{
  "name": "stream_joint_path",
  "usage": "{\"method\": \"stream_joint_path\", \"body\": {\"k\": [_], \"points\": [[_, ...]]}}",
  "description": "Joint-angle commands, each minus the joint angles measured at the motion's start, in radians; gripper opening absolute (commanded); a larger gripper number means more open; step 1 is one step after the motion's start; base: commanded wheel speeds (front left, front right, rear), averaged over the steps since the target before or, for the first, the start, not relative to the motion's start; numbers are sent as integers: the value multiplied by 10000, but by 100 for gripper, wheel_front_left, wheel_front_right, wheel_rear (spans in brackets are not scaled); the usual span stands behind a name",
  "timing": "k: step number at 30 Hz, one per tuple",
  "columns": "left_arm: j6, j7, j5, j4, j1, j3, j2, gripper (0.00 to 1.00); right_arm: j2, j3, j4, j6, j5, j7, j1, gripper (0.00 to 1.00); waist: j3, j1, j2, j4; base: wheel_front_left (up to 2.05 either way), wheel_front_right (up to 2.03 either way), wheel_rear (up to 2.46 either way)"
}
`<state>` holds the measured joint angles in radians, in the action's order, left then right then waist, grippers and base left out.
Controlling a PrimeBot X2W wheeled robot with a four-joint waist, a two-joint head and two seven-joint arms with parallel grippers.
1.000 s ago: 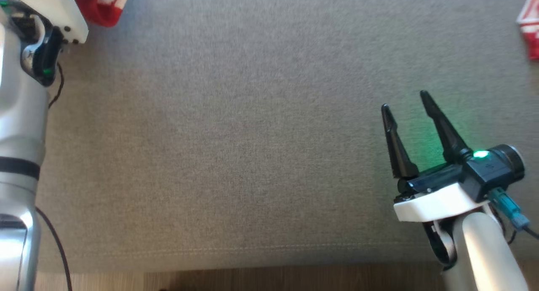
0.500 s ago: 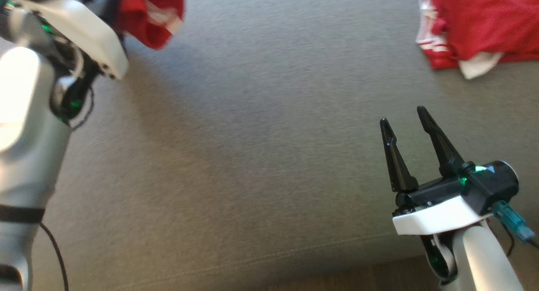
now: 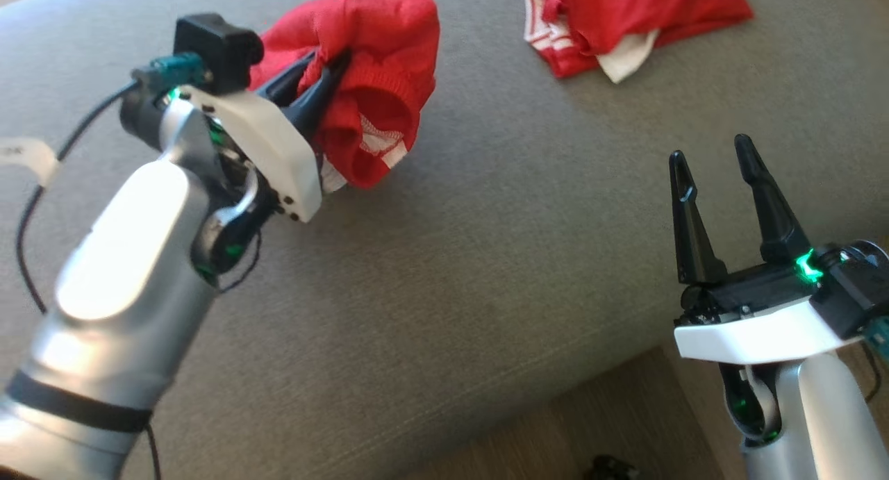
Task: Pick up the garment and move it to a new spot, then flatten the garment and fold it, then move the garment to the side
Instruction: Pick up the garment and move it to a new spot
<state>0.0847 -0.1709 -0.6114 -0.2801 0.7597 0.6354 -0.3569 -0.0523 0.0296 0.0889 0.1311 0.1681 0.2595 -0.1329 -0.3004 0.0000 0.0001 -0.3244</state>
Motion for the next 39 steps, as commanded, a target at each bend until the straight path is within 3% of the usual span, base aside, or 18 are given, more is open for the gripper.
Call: {"method": "stream_joint_path", "body": {"k": [1,7,8,9,16,20,23,28,31,39], "points": [[-159,273,-7,-106,172,-367,-63,0,20,195,371,-4,121,22,-298,100,-427,0,-1,-437,0,0,0],[-191,1211,-250,-2039,-136,-354,730,0,20,404,366,-4,177,22,-427,100,-628,0,-1,-578,0,0,0],[-166,1407,-225,-2335,-99,-340,819,44,20,472,361,-4,92,22,-423,100,-620,0,-1,-521,0,0,0],[-143,1608,-248,-2604,-67,-350,950,100,20,553,331,-4,-22,22,-403,100,-599,0,-1,-442,0,0,0],[-64,2896,-35,-3545,140,-190,1594,100,20,810,487,-4,-367,22,-408,100,-213,0,-1,353,0,0,0],[-290,3853,229,-3517,-197,-109,1874,100,20,794,663,-4,-365,22,-280,100,286,0,-1,1104,0,0,0],[-764,4232,439,-3064,-877,-297,1964,100,20,929,461,-4,-380,23,-78,100,707,0,-1,1705,0,0,0],[-2162,4321,1538,-739,-2801,-1431,1944,100,20,985,-25,-4,-254,23,280,100,1293,0,-1,2582,0,0,0],[-2734,4323,2532,1032,-4277,-2237,2081,100,20,916,-324,-4,-156,23,431,100,1592,0,-1,3028,0,0,0],[-3342,4325,4464,3693,-7211,-3793,2612,100,20,735,-1298,-4,-311,23,712,100,2365,0,-1,3822,0,0,0]]}}
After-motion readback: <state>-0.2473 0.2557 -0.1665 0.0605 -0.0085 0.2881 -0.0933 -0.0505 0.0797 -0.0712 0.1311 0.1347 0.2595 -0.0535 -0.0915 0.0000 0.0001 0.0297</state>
